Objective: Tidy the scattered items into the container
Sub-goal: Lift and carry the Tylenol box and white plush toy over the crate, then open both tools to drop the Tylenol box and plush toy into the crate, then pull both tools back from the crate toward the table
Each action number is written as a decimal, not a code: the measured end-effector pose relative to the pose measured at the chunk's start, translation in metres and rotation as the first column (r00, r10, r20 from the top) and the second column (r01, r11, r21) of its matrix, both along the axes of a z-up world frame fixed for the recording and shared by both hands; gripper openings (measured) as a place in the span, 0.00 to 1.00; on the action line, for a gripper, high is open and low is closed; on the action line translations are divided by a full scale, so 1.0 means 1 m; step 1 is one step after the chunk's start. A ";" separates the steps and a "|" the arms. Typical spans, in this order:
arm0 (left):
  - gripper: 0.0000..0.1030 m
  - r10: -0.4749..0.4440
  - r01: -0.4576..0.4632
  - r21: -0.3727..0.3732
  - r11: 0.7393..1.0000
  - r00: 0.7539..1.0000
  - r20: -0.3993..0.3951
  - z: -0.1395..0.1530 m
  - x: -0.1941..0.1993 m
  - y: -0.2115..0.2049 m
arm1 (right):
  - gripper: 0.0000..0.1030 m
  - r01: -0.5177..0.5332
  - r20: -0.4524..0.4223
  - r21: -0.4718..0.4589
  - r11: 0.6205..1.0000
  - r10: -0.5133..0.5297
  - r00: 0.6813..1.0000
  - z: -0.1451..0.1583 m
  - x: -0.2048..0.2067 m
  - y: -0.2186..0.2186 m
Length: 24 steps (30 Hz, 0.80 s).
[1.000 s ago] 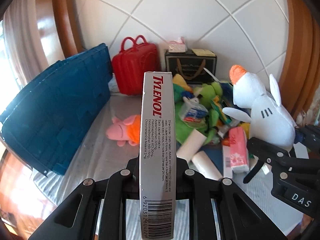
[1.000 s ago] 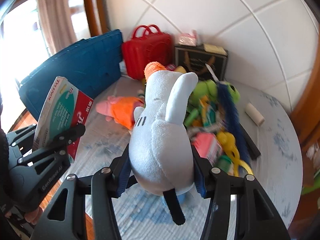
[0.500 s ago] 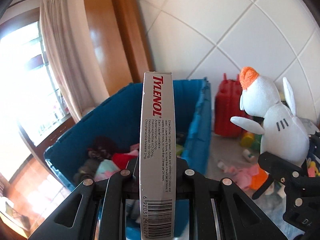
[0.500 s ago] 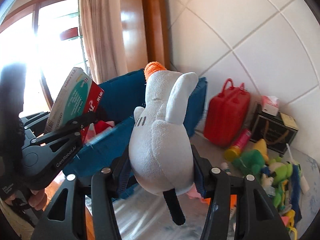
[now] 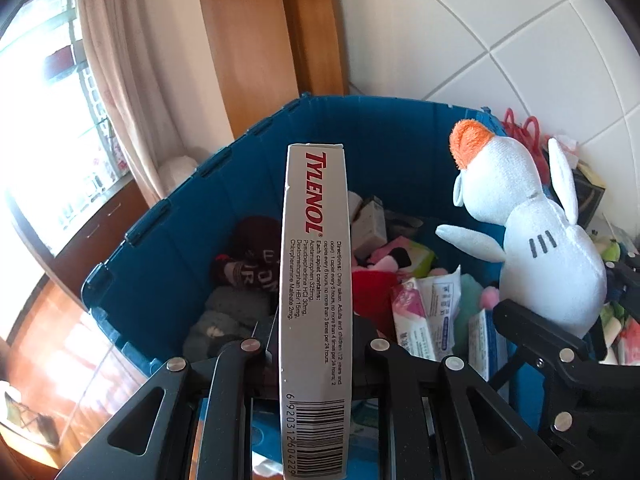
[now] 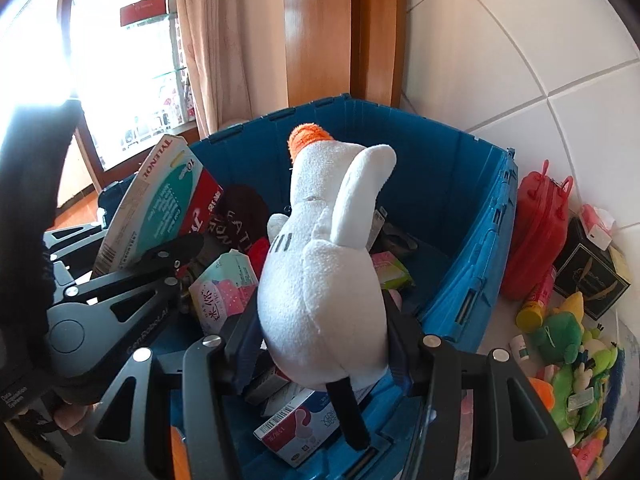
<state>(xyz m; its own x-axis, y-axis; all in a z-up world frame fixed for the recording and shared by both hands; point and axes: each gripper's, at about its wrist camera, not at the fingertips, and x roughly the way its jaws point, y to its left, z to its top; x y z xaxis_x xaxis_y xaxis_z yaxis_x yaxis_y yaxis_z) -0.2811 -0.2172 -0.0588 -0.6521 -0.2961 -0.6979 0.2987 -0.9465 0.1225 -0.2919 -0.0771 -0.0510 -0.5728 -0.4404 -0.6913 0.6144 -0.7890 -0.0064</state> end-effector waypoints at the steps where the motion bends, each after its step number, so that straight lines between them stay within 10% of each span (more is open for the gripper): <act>1: 0.19 -0.011 0.011 0.006 1.000 1.000 0.003 -0.003 0.000 -0.003 | 0.51 0.011 0.005 0.011 1.000 -0.011 1.000 -0.003 -0.002 -0.002; 3: 0.21 -0.028 0.028 0.013 1.000 1.000 0.003 -0.005 0.000 -0.002 | 0.51 0.030 0.005 0.028 0.999 -0.030 1.000 -0.004 0.000 -0.009; 7: 0.65 -0.047 0.047 0.015 0.999 0.999 -0.024 0.000 0.009 0.007 | 0.54 0.070 -0.012 0.054 0.996 -0.070 0.998 -0.002 -0.001 -0.014; 10: 0.80 -0.035 0.036 0.015 0.999 0.998 -0.054 0.005 0.019 0.002 | 0.67 0.107 -0.035 0.052 0.993 -0.106 0.994 0.005 0.002 -0.012; 16: 0.82 -0.057 0.061 0.026 0.998 0.991 -0.123 0.022 0.042 0.009 | 0.99 0.178 -0.113 0.014 0.984 -0.175 0.978 0.026 0.024 0.018; 24: 0.90 -0.213 0.230 0.053 0.972 0.952 -0.222 0.044 0.074 0.087 | 1.00 0.353 -0.166 -0.079 0.932 -0.362 0.918 0.042 0.069 0.130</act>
<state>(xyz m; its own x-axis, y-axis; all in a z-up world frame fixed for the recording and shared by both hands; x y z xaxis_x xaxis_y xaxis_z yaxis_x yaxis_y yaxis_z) -0.2076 -0.1306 -0.0146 -0.8314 -0.0785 -0.5501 0.0921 -0.9957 0.0030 -0.2224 0.0526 -0.0091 -0.8075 -0.2129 -0.5502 0.2839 -0.9577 -0.0460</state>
